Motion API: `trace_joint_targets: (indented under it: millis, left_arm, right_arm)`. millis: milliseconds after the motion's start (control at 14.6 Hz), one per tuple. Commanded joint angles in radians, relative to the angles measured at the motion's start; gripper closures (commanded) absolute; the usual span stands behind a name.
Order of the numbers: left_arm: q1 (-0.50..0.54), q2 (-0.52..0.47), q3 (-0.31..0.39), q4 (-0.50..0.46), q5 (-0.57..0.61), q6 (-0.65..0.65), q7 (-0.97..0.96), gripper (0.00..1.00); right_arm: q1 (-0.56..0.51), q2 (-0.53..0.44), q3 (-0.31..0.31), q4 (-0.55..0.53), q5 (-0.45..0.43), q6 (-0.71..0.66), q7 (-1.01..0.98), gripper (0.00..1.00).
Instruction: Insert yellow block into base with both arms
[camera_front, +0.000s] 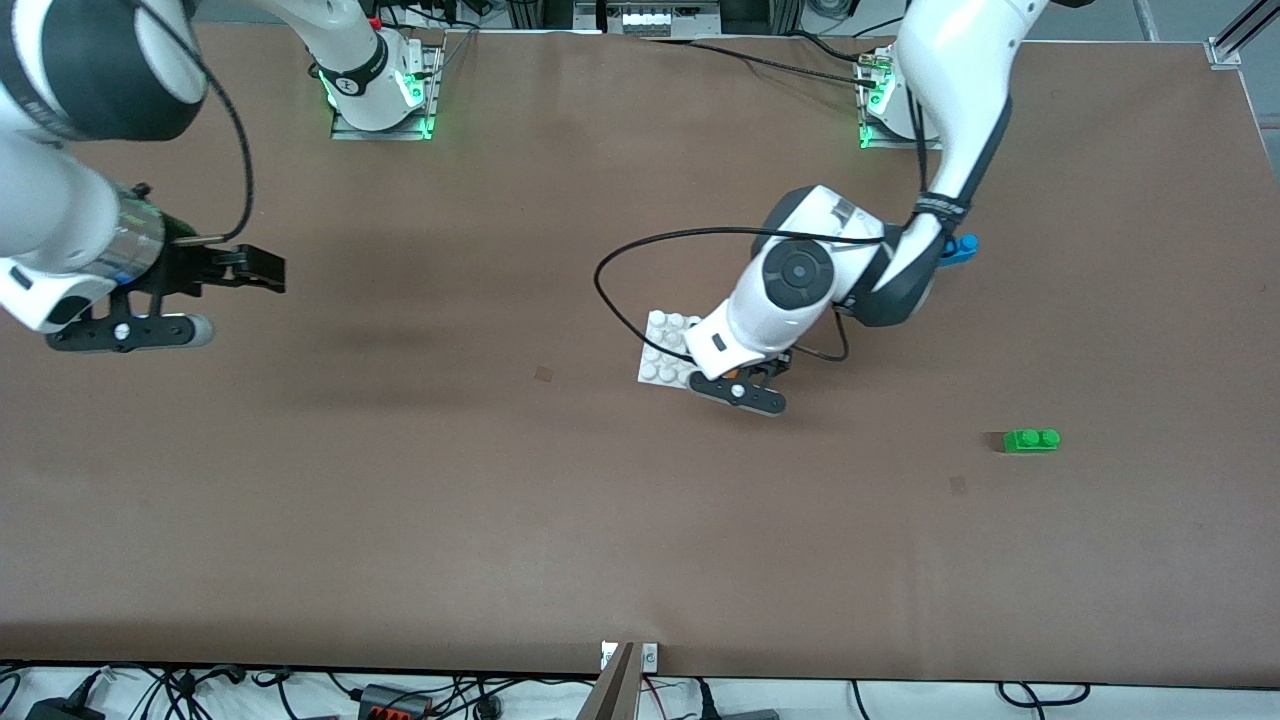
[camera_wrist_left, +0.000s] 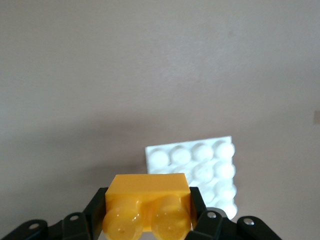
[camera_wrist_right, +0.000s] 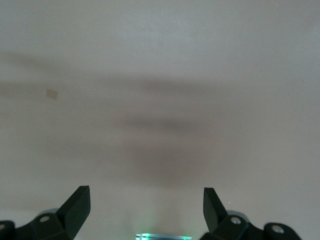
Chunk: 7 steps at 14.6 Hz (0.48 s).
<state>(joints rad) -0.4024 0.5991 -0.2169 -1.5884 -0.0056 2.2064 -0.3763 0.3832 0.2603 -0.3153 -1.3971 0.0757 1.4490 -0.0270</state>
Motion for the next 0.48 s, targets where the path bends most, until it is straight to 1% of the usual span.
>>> trace_joint_targets:
  millis: [0,68,137,205,274,411]
  left_arm:
    - [-0.042,-0.006,0.004,-0.062,0.016,0.09,-0.099,0.38]
    - [-0.041,-0.004,0.002,-0.065,0.018,0.093,-0.099,0.38]
    - [-0.044,-0.004,0.002,-0.076,0.018,0.098,-0.107,0.39]
    - [-0.052,-0.012,0.004,-0.112,0.018,0.136,-0.146,0.39]
    - [-0.055,-0.016,0.004,-0.143,0.018,0.172,-0.171,0.39]
    - [-0.064,-0.024,0.008,-0.177,0.019,0.194,-0.174,0.39]
  right_arm:
    - [-0.201,-0.119,0.181,-0.095,-0.043,0.03,-0.073,0.0]
    - [-0.264,-0.166,0.238,-0.105,-0.072,0.022,-0.074,0.0]
    - [-0.33,-0.212,0.287,-0.126,-0.082,0.018,-0.076,0.0]
    - [-0.399,-0.266,0.342,-0.158,-0.082,0.024,-0.074,0.0]
    - [-0.441,-0.298,0.373,-0.186,-0.08,0.031,-0.073,0.0]
    - [-0.454,-0.316,0.377,-0.191,-0.082,0.051,-0.073,0.0]
